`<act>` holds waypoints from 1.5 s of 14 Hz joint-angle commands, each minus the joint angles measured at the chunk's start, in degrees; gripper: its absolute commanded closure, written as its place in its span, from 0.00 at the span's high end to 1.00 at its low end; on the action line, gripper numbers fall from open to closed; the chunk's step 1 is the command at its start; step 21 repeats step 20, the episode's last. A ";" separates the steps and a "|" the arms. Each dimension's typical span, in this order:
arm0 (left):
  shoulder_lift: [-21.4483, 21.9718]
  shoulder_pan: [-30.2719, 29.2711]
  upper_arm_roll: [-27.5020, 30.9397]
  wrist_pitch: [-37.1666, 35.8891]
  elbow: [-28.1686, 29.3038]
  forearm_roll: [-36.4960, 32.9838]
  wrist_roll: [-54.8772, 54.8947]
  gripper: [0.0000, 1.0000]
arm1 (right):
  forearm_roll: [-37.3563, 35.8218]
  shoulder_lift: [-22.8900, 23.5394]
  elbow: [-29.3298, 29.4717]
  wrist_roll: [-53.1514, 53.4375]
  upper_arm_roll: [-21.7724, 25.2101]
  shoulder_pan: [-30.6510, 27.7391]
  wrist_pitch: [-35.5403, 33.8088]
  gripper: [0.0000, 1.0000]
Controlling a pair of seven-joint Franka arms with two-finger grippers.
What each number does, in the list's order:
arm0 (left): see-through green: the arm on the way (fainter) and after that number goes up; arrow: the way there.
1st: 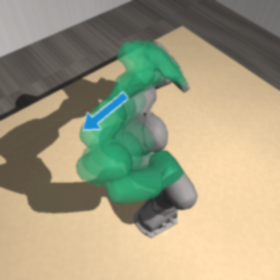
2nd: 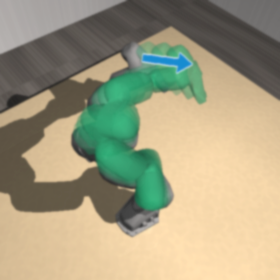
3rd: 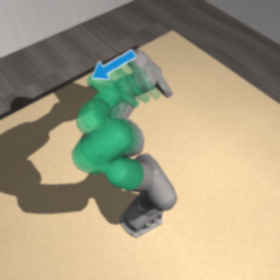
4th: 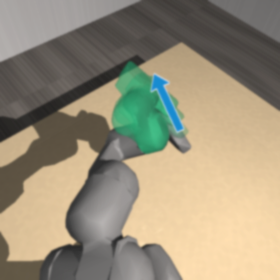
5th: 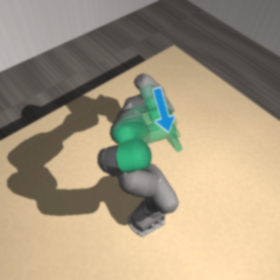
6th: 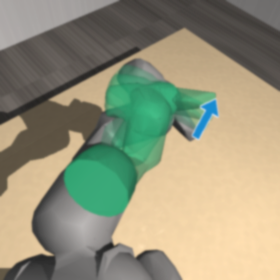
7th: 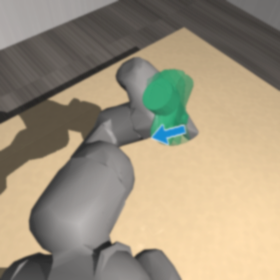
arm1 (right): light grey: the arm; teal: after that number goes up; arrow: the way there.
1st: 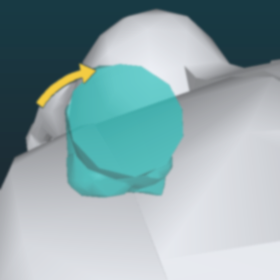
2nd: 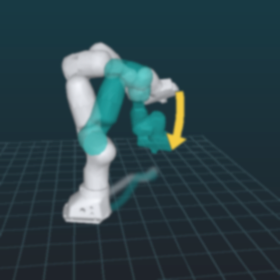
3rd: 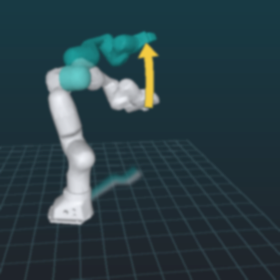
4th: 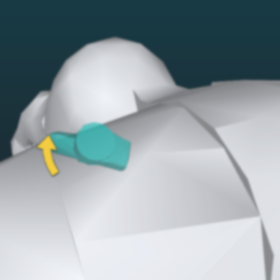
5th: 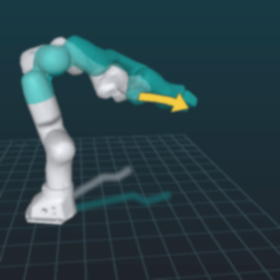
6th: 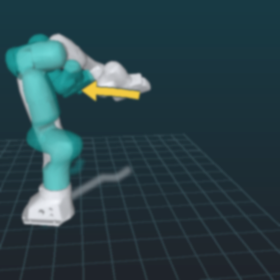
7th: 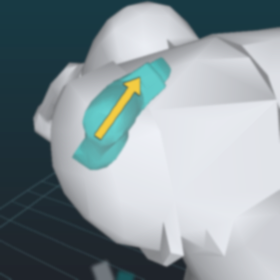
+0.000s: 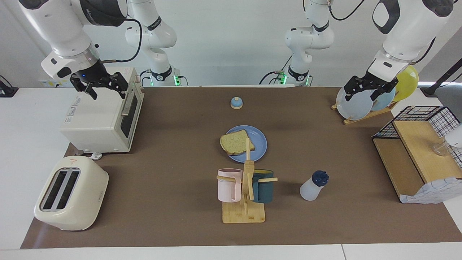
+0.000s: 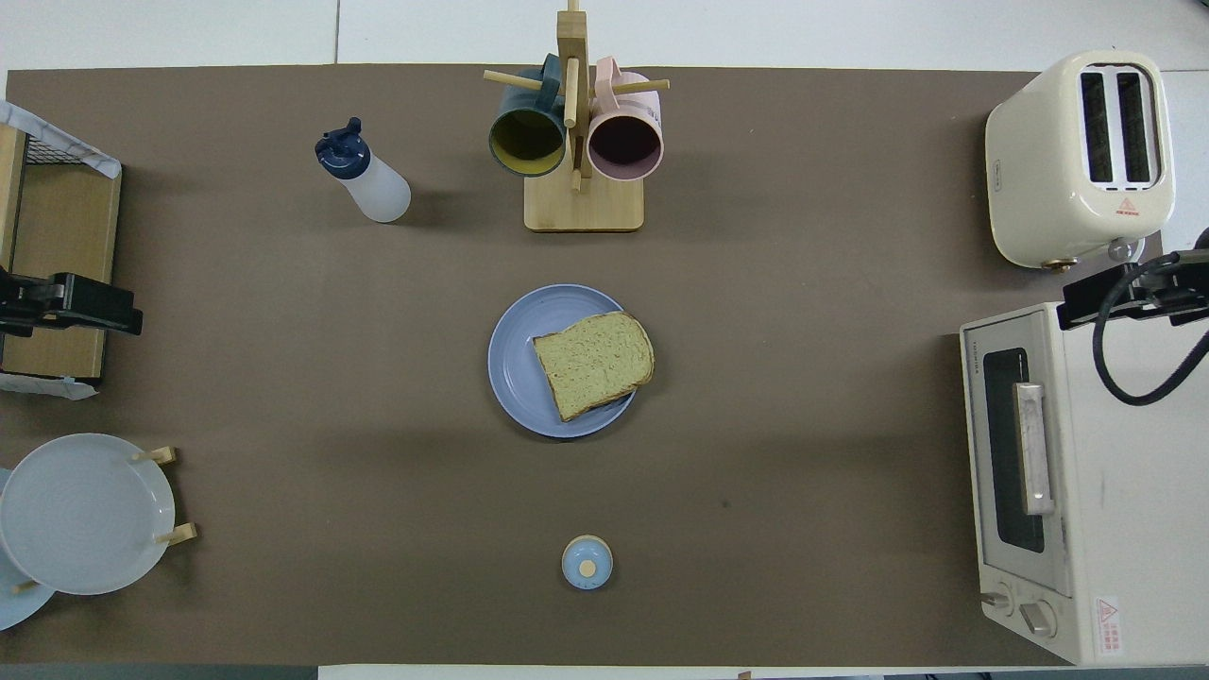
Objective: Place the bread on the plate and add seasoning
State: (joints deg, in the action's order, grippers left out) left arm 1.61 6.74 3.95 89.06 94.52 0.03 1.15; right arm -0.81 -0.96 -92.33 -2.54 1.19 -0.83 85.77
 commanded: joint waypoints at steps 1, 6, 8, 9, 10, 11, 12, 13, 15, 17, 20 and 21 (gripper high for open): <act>-4.15 -0.77 -1.13 -8.51 -10.20 1.29 0.43 1.00 | -0.15 -0.71 -0.83 -1.06 -0.32 -0.58 0.54 1.00; -1.53 -0.24 -1.13 -7.06 -7.43 1.37 0.70 1.00 | -0.15 -0.71 -0.83 -1.06 -0.32 -0.58 0.54 1.00; -1.53 -0.24 -1.05 -6.88 -7.33 1.37 0.87 1.00 | -0.15 -0.71 -0.92 -1.06 -0.32 -0.58 0.54 1.00; -1.44 -0.32 -1.05 -6.79 -7.25 1.37 0.87 1.00 | -0.15 -0.71 -0.83 -1.06 -0.32 -0.58 0.54 1.00; -1.44 -0.32 -1.05 -6.88 -7.16 1.37 0.87 1.00 | -0.15 -0.71 -0.83 -1.06 -0.32 -0.58 0.54 1.00; -1.44 -0.32 -1.05 -6.88 -7.16 1.37 0.87 1.00 | -0.15 -0.71 -0.83 -1.06 -0.32 -0.58 0.54 1.00; -1.44 -0.50 -1.05 -6.88 -7.16 1.37 0.96 1.00 | -0.15 -0.71 -0.83 -1.06 -0.32 -0.58 0.54 1.00; -1.44 -0.59 -1.13 -6.62 -7.25 1.37 0.96 1.00 | -0.15 -0.71 -0.83 -1.06 -0.32 -0.58 0.54 1.00; -1.53 -0.41 -1.13 -3.12 -7.07 1.46 0.79 1.00 | -0.15 -0.71 -0.83 -1.06 -0.32 -0.58 0.54 1.00; -1.44 -0.41 -1.13 -3.18 -6.81 1.46 0.96 1.00 | -0.15 -0.71 -0.83 -1.06 -0.32 -0.58 0.54 1.00; -1.44 -0.50 -1.13 -3.10 -6.45 1.46 0.96 1.00 | -0.15 -0.71 -0.83 -1.06 -0.32 -0.58 0.54 1.00; -1.44 -0.50 -1.13 -3.10 -6.45 1.46 0.96 1.00 | -0.15 -0.71 -0.83 -1.06 -0.32 -0.58 0.54 1.00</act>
